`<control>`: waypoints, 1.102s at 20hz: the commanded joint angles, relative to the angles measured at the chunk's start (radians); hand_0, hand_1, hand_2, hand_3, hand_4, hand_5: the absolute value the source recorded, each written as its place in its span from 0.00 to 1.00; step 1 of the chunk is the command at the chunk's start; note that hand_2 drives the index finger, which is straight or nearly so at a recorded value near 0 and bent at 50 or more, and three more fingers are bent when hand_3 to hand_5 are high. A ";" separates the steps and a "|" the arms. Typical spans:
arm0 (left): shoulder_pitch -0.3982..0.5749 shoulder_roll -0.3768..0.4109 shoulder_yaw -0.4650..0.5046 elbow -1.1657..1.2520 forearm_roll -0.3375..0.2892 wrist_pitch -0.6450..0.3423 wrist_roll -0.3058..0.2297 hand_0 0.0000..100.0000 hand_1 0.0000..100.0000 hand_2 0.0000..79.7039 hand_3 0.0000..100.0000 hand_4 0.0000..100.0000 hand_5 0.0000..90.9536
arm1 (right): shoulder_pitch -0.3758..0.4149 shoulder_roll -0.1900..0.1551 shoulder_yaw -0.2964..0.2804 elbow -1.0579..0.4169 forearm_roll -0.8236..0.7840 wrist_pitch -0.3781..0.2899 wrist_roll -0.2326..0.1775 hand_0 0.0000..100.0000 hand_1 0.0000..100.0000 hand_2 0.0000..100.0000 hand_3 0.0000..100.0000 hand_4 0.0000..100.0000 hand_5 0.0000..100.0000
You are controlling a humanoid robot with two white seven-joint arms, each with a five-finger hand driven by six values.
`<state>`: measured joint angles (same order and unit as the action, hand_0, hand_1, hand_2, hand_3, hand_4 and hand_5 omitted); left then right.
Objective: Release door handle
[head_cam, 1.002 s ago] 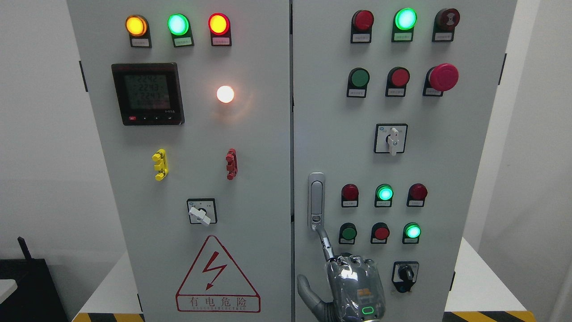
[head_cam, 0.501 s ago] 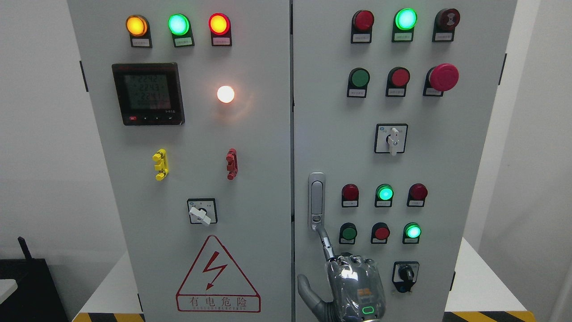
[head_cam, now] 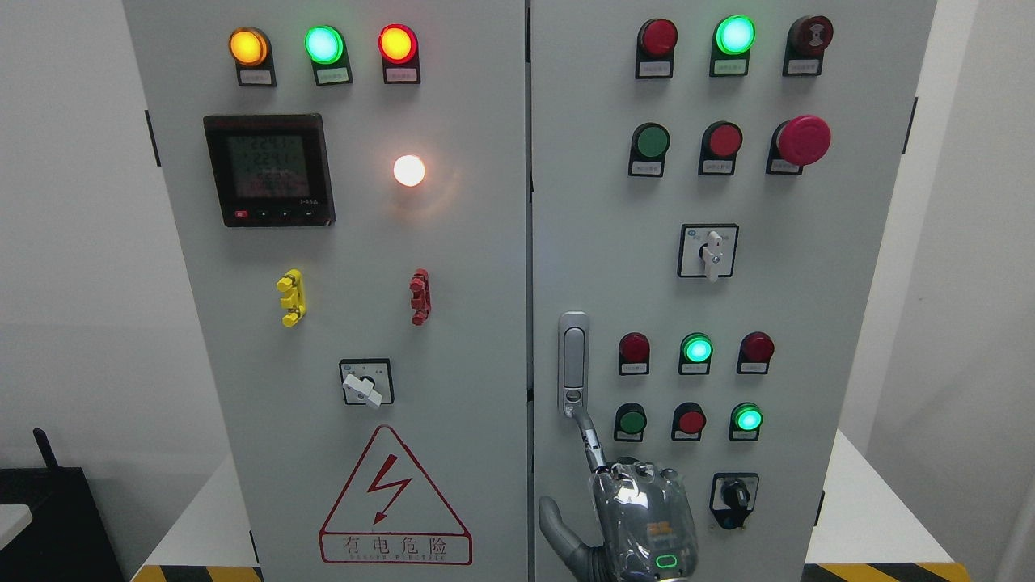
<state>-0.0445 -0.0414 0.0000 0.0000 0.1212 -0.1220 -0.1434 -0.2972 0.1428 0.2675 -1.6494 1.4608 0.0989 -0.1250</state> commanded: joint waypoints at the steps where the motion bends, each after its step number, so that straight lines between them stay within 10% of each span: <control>1: 0.000 0.000 0.011 0.017 0.000 -0.001 0.001 0.12 0.39 0.00 0.00 0.00 0.00 | 0.004 0.000 -0.001 0.036 -0.003 0.001 -0.005 0.38 0.19 0.00 0.98 0.88 0.95; 22: 0.000 0.000 0.011 0.017 0.000 0.001 0.001 0.12 0.39 0.00 0.00 0.00 0.00 | -0.025 0.000 -0.001 0.010 -0.005 -0.002 -0.008 0.38 0.19 0.00 0.98 0.88 0.95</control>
<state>-0.0445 -0.0414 0.0000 0.0000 0.1212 -0.1274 -0.1434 -0.3178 0.1425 0.2669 -1.6314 1.4571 0.0973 -0.1360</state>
